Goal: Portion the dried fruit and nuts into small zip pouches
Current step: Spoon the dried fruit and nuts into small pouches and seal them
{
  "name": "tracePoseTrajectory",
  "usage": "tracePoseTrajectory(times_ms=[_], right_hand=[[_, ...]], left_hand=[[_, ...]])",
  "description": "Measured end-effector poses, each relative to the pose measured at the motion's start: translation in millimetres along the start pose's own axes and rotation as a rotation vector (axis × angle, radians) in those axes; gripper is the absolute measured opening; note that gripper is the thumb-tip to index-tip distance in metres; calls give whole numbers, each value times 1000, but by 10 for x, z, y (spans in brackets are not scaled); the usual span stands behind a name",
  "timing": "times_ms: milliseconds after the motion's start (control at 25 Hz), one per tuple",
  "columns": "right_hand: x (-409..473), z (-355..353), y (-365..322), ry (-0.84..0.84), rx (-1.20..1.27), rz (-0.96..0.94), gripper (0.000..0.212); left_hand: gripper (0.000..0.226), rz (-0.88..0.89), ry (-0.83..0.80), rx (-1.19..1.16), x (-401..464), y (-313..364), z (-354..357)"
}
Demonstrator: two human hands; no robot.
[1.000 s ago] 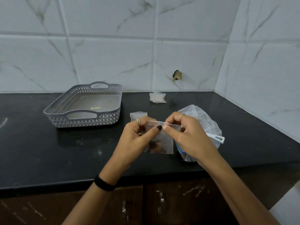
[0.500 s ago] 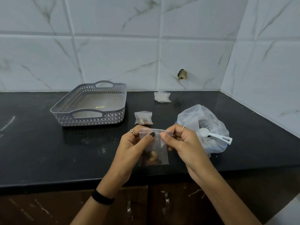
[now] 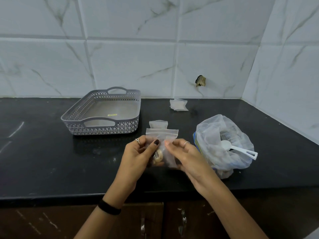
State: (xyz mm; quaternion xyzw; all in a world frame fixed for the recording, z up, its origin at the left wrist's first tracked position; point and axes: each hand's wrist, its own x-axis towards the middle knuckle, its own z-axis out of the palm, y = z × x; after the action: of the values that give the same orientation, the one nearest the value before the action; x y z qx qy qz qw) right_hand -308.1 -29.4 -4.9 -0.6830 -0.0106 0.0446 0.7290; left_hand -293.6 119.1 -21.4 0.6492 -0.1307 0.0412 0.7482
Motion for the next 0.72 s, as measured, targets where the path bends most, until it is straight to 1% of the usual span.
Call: tracePoseTrajectory(times_ms=[80, 120, 280, 320, 360, 400, 440, 520, 560, 600, 640, 720], right_hand=[[59, 0, 30, 4, -119, 12, 17], [105, -1, 42, 30, -137, 4, 14], [402, 49, 69, 208, -137, -41, 12], [497, 71, 72, 251, -144, -52, 12], [589, 88, 74, 291, -152, -60, 11], [685, 96, 83, 331, -160, -66, 11], [778, 96, 90, 367, -163, -73, 10], [932, 92, 112, 428, -163, -94, 8], [1006, 86, 127, 460, -157, -112, 6], [1067, 85, 137, 491, -153, -134, 4], [1120, 82, 146, 519, -164, -159, 8], [1216, 88, 166, 541, -203, -212, 13]], left_hand=[[10, 21, 44, 67, 137, -40, -31], [10, 25, 56, 110, 207, -62, -44], [14, 35, 109, 286, 573, -171, -39], [12, 43, 131, 307, 682, -205, -30], [5, 52, 158, 314, 776, -234, -20], [7, 57, 183, 314, 850, -258, -6], [23, 63, 195, 319, 905, -288, -2], [53, 102, 157, 361, 935, -332, -20], [63, 130, 118, 381, 944, -354, -30], [66, 154, 79, 383, 953, -370, -38], [63, 173, 55, 378, 987, -398, -49], [45, 210, 70, 441, 1072, -434, -47]])
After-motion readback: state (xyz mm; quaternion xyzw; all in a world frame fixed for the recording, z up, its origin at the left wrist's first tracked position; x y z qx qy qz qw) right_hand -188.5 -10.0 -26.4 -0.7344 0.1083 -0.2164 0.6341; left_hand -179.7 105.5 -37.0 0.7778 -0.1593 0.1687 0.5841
